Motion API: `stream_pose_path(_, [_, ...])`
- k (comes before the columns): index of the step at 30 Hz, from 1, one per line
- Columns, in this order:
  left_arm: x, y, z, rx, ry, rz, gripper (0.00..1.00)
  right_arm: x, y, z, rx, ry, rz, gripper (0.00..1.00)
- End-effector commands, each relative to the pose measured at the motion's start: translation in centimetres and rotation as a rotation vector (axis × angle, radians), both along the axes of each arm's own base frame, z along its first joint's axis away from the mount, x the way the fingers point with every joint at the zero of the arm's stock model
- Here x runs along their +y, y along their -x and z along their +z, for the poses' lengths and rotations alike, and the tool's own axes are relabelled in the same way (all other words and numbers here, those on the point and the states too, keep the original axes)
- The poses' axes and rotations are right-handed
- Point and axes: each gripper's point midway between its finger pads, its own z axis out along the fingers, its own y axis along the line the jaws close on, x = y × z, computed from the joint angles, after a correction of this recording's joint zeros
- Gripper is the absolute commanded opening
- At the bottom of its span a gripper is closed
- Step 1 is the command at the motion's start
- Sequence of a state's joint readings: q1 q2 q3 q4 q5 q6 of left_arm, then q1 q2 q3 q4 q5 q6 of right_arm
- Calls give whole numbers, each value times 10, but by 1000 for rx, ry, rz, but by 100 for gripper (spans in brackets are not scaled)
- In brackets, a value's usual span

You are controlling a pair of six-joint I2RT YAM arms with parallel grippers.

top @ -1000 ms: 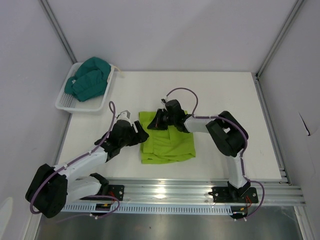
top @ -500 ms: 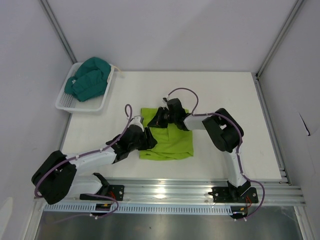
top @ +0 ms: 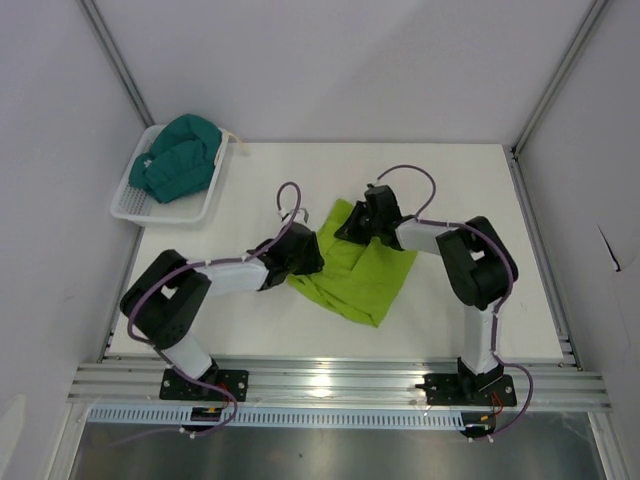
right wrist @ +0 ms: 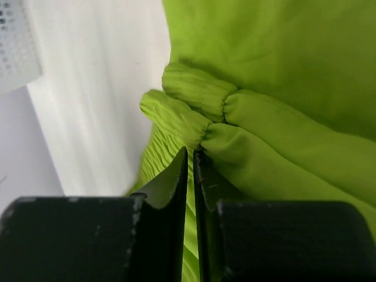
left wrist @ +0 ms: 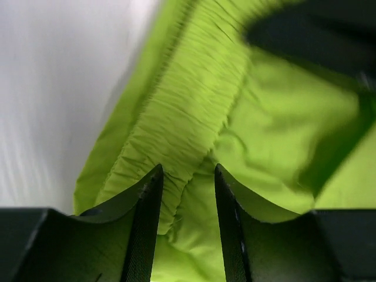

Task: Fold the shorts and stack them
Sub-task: Fold the shorts

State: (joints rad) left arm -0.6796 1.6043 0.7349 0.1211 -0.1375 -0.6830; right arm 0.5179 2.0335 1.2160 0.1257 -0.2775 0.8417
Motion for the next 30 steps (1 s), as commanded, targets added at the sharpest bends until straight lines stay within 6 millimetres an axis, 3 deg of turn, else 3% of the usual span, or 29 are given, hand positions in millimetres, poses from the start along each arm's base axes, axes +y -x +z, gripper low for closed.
stream_pose_path(1, [11, -15, -15, 41, -140, -20, 45, -59, 20, -20, 28, 197, -107, 10])
stream_pose_path(2, [8, -26, -17, 41, -177, -34, 44, -62, 24, -7, -3, 187, -120, 10])
stream_pose_path(3, [10, -30, -21, 48, -211, -38, 44, -65, 32, -8, 0, 190, -128, 10])
stream_pose_path(4, [8, -36, -21, 35, -235, -63, 43, -69, 53, -20, 29, 210, -121, 10])
stream_pose_path(5, [-5, -54, -11, 2, -227, -66, 43, -66, 56, -6, -4, 182, -137, 9])
stream_pose_path(7, [-10, -65, -7, -28, -247, -90, 43, -57, 78, -6, -13, 182, -116, 10])
stream_pose_path(9, [-22, -84, 11, -80, -238, -99, 43, -51, 74, 17, -66, 165, -118, 12])
stream_pose_path(10, [-23, -86, 15, -85, -246, -111, 43, -50, 71, 26, -84, 163, -113, 21])
stream_pose_path(12, [-30, -98, 39, -126, -216, -120, 44, -47, 52, 64, -160, 130, -81, 38])
stream_pose_path(13, [-29, -101, 48, -137, -208, -120, 48, -47, 44, 78, -187, 118, -76, 52])
stream_pose_path(14, [-26, -102, 55, -145, -207, -115, 51, -51, 42, 87, -186, 128, -66, 57])
stream_pose_path(15, [-24, -102, 72, -172, -190, -109, 55, -55, 27, 113, -247, 119, -67, 61])
stream_pose_path(16, [-18, -104, 81, -181, -183, -96, 63, -58, 24, 133, -286, 105, -66, 68])
stream_pose_path(17, [-13, -102, 87, -184, -175, -91, 67, -63, 23, 143, -303, 107, -67, 72])
stream_pose_path(19, [-2, -101, 118, -228, -128, -71, 71, -76, 21, 166, -367, 111, -70, 75])
stream_pose_path(21, [2, -88, 126, -227, -93, -92, 72, -91, 23, 163, -354, 132, -83, 75])
stream_pose_path(22, [6, -80, 140, -250, -73, -98, 72, -95, 27, 165, -354, 123, -69, 73])
stream_pose_path(24, [6, -61, 135, -220, -43, -136, 72, -104, 32, 155, -319, 124, -63, 70])
stream_pose_path(25, [3, -52, 148, -238, 8, -142, 72, -114, 34, 144, -292, 124, -68, 66])
stream_pose_path(27, [1, -27, 130, -189, 43, -179, 72, -114, 42, 137, -273, 91, -14, 62])
stream_pose_path(30, [6, -4, 115, -132, 51, -151, 73, -123, 52, 118, -229, 132, 37, 69])
